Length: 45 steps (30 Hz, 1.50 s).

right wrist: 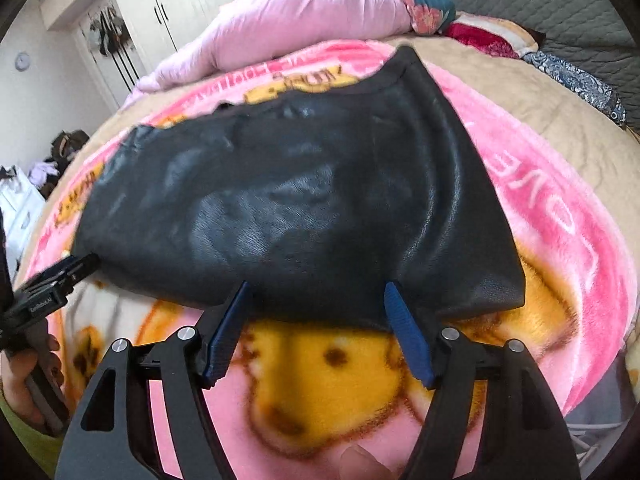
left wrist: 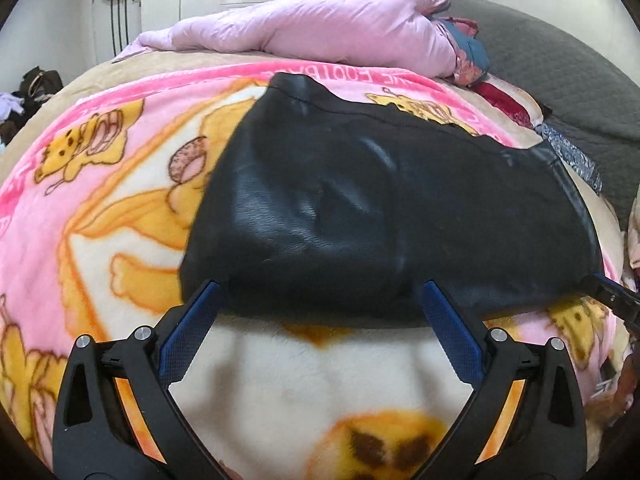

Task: Fold large clothes

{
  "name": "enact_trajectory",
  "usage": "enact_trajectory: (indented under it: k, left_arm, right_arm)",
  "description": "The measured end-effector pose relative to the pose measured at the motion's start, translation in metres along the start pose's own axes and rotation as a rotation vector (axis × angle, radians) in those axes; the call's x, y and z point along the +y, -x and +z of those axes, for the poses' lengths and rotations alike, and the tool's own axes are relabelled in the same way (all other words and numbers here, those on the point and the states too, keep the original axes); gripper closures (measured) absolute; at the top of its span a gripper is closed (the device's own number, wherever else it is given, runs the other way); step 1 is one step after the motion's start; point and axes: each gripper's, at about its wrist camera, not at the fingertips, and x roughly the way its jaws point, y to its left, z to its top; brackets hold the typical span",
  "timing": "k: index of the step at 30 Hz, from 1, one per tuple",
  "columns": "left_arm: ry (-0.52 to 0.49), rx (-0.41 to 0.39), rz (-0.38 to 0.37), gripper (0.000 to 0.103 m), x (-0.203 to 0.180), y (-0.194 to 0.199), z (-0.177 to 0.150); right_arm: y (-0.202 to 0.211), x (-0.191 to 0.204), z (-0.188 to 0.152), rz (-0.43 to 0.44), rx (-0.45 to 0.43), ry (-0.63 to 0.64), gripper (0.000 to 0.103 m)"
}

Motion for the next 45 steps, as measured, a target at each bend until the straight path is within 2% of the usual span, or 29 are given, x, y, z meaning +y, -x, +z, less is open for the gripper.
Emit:
enact_trajectory:
  k: [3, 12, 14, 16, 17, 19, 22, 29, 32, 36, 38, 39, 40, 41, 45]
  left_arm:
    - [0.015, -0.014, 0.005, 0.009, 0.007, 0.007, 0.000]
    - [0.079, -0.049, -0.009, 0.009, 0.034, 0.023, 0.002]
    - [0.097, -0.051, -0.016, 0.009, 0.040, 0.023, 0.001]
    - [0.130, -0.048, -0.030, 0.009, 0.048, 0.022, 0.001]
    - [0.150, -0.046, -0.040, 0.009, 0.052, 0.021, 0.000]
    - [0.210, -0.038, -0.077, 0.009, 0.062, 0.018, -0.002]
    - [0.301, -0.042, -0.148, 0.009, 0.076, 0.012, -0.004]
    - [0.419, 0.016, -0.256, 0.009, 0.083, -0.019, -0.005]
    - [0.434, 0.021, -0.254, 0.009, 0.083, -0.031, -0.002]
    - [0.481, -0.003, -0.248, 0.009, 0.085, -0.044, 0.004]
    - [0.485, -0.013, -0.240, 0.009, 0.083, -0.046, 0.007]
    - [0.481, -0.020, -0.244, 0.015, 0.081, -0.047, 0.009]
    - [0.478, -0.027, -0.252, 0.029, 0.080, -0.047, 0.010]
    - [0.477, -0.032, -0.248, 0.030, 0.080, -0.047, 0.011]
    - [0.490, -0.073, -0.282, 0.051, 0.087, -0.039, 0.010]
  right_arm:
    - [0.012, 0.007, 0.001, 0.045, -0.043, 0.015, 0.033]
    - [0.035, 0.047, -0.002, 0.077, -0.116, 0.119, 0.033]
    - [0.035, 0.055, -0.002, 0.096, -0.115, 0.137, 0.038]
    - [0.035, 0.065, -0.002, 0.097, -0.113, 0.161, 0.058]
    - [0.033, 0.071, -0.002, 0.100, -0.109, 0.173, 0.062]
    - [0.032, 0.081, -0.003, 0.104, -0.108, 0.196, 0.080]
    - [0.028, 0.096, -0.003, 0.089, -0.109, 0.231, 0.091]
    - [0.009, 0.113, 0.008, 0.073, -0.102, 0.224, 0.098]
    - [-0.007, 0.115, 0.015, 0.070, -0.071, 0.190, 0.099]
    - [-0.042, 0.109, 0.016, 0.058, 0.027, 0.131, 0.099]
    - [-0.052, 0.106, 0.014, 0.061, 0.048, 0.115, 0.099]
    - [-0.056, 0.104, 0.013, 0.064, 0.054, 0.108, 0.099]
    - [-0.056, 0.103, 0.013, 0.067, 0.055, 0.109, 0.099]
    - [-0.057, 0.102, 0.013, 0.071, 0.056, 0.106, 0.099]
    - [-0.052, 0.101, 0.020, 0.090, 0.076, 0.112, 0.099]
